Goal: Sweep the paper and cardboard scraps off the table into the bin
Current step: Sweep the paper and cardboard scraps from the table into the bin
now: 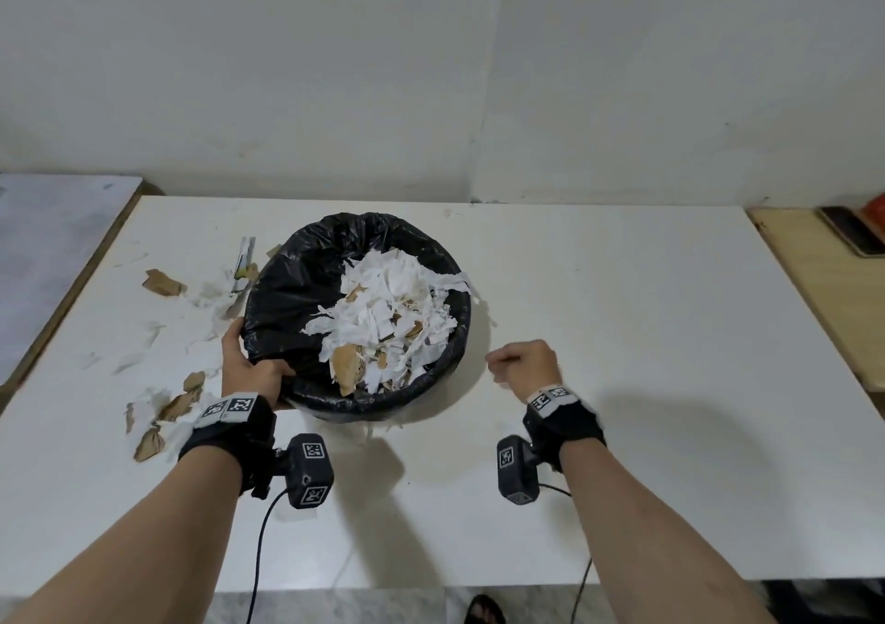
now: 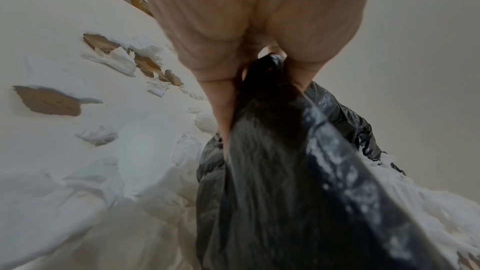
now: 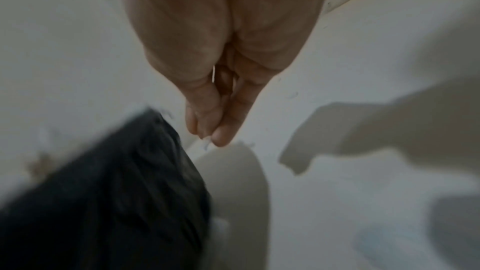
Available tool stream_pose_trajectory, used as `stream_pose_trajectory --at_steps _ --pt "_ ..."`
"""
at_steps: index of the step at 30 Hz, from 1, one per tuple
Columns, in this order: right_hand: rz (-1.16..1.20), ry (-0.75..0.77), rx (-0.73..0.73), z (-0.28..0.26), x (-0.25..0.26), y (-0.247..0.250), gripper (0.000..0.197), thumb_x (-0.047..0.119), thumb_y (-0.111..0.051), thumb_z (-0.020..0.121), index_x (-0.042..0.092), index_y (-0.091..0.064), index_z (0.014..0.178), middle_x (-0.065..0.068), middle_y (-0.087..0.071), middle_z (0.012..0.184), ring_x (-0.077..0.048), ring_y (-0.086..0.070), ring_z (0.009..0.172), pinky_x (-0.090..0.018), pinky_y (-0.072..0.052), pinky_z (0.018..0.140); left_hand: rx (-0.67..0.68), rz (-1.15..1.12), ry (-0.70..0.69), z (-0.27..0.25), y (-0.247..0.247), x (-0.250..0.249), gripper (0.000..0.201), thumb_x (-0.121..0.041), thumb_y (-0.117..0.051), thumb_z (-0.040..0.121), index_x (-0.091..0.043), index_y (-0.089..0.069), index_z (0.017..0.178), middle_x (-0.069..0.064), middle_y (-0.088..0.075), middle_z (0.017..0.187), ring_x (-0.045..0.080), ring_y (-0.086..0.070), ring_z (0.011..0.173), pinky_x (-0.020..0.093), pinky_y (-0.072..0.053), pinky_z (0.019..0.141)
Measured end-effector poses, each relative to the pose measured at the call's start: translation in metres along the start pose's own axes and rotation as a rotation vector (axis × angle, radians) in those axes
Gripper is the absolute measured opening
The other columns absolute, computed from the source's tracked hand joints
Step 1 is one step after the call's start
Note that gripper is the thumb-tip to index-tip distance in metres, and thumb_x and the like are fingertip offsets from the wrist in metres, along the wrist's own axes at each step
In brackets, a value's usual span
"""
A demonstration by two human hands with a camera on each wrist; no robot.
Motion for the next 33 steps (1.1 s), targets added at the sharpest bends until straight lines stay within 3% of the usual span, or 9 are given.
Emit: stream_pose_trajectory --at_steps 3,6,8,12,15,20,25,29,33 --pt "0.158 0.028 -0.014 -0.006 0.030 0.023 0.030 -0.007 -0.072 0.072 0.023 -0.074 0.066 -0.017 -0.071 0.070 -0.024 -0.065 0.059 -0.031 -0.056 0.076 0.020 0.010 0.010 -0.002 0.002 0.004 0.091 0.019 -0.048 0.079 -0.037 -0.032 0.149 0.011 -0.057 0.115 0.032 -0.061 0.076 0.051 -0.058 0.066" --pt "0.192 0.093 -0.032 -0.020 0.064 0.033 0.022 -0.004 -0.072 0.074 0.018 -0.075 0.074 -0.012 -0.071 0.071 -0.021 -0.067 0.061 -0.021 -0.054 0.072 0.052 0.035 0.010 -0.007 -0.001 0.006 0.092 0.019 -0.048 0.077 -0.037 -0.032 0.148 0.014 -0.059 0.116 0.039 -0.062 0.086 0.052 -0.058 0.066" --pt "0.199 0.139 -0.048 -0.028 0.082 0.030 0.023 -0.004 -0.071 0.075 0.019 -0.075 0.073 -0.015 -0.072 0.074 -0.023 -0.067 0.064 -0.025 -0.056 0.074 0.079 0.042 0.007 -0.011 -0.004 0.007 0.093 0.018 -0.049 0.075 -0.041 -0.034 0.146 0.016 -0.060 0.118 0.043 -0.063 0.091 0.059 -0.058 0.068" --pt "-0.011 0.219 -0.009 -0.045 0.099 0.006 0.023 -0.007 -0.065 0.079 0.012 -0.077 0.085 -0.006 -0.074 0.089 -0.018 -0.070 0.084 -0.024 -0.055 0.084 0.121 0.052 -0.020 -0.018 -0.009 0.004 0.095 0.016 -0.050 0.070 -0.048 -0.036 0.139 0.017 -0.063 0.116 0.044 -0.064 0.092 0.065 -0.056 0.070" --pt "-0.097 0.252 -0.027 -0.058 0.107 0.005 0.035 -0.012 -0.052 0.084 0.010 -0.074 0.100 -0.004 -0.072 0.099 -0.014 -0.067 0.091 -0.019 -0.050 0.087 0.152 0.034 -0.046 -0.025 -0.009 -0.004 0.095 0.018 -0.048 0.072 -0.044 -0.035 0.143 0.015 -0.061 0.117 0.044 -0.064 0.092 0.065 -0.056 0.071" --pt "0.019 0.230 -0.225 -0.070 0.108 0.056 0.043 -0.016 -0.046 0.080 0.015 -0.073 0.094 -0.003 -0.071 0.091 -0.019 -0.069 0.087 -0.033 -0.055 0.089 0.171 0.013 -0.051 -0.033 -0.004 -0.010 0.094 0.015 -0.049 0.071 -0.048 -0.036 0.140 0.013 -0.061 0.116 0.043 -0.064 0.091 0.064 -0.057 0.071" --pt "0.059 0.156 -0.373 -0.080 0.101 0.103 0.029 -0.003 -0.058 0.080 0.017 -0.073 0.093 0.001 -0.070 0.089 -0.017 -0.066 0.087 -0.031 -0.053 0.089 0.187 -0.001 -0.064 -0.038 -0.004 -0.017 0.093 0.014 -0.049 0.068 -0.049 -0.038 0.136 0.015 -0.063 0.113 0.042 -0.065 0.088 0.064 -0.057 0.071" --pt "0.014 0.055 -0.390 -0.089 0.080 0.113 0.027 -0.002 -0.061 0.077 0.016 -0.073 0.093 -0.002 -0.070 0.087 -0.019 -0.065 0.085 -0.037 -0.054 0.089 0.199 -0.005 -0.076 -0.045 -0.008 -0.030 0.093 0.015 -0.048 0.070 -0.044 -0.036 0.140 0.012 -0.061 0.112 0.039 -0.064 0.088 0.064 -0.057 0.072" --pt "-0.129 -0.002 -0.394 -0.095 0.065 0.132 0.025 -0.002 -0.062 0.078 0.012 -0.073 0.095 -0.008 -0.072 0.095 -0.019 -0.063 0.088 -0.022 -0.046 0.085 0.224 -0.018 -0.085 -0.049 -0.023 -0.051 0.095 0.017 -0.049 0.071 -0.035 -0.032 0.148 0.005 -0.053 0.119 0.035 -0.058 0.097 0.060 -0.057 0.079"
Point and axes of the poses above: each hand's wrist, its own z-axis towards the middle knuckle, its own y-axis out of the back of the hand, x = y × z, the point moved 8 cm from there along z, towards the middle knuckle
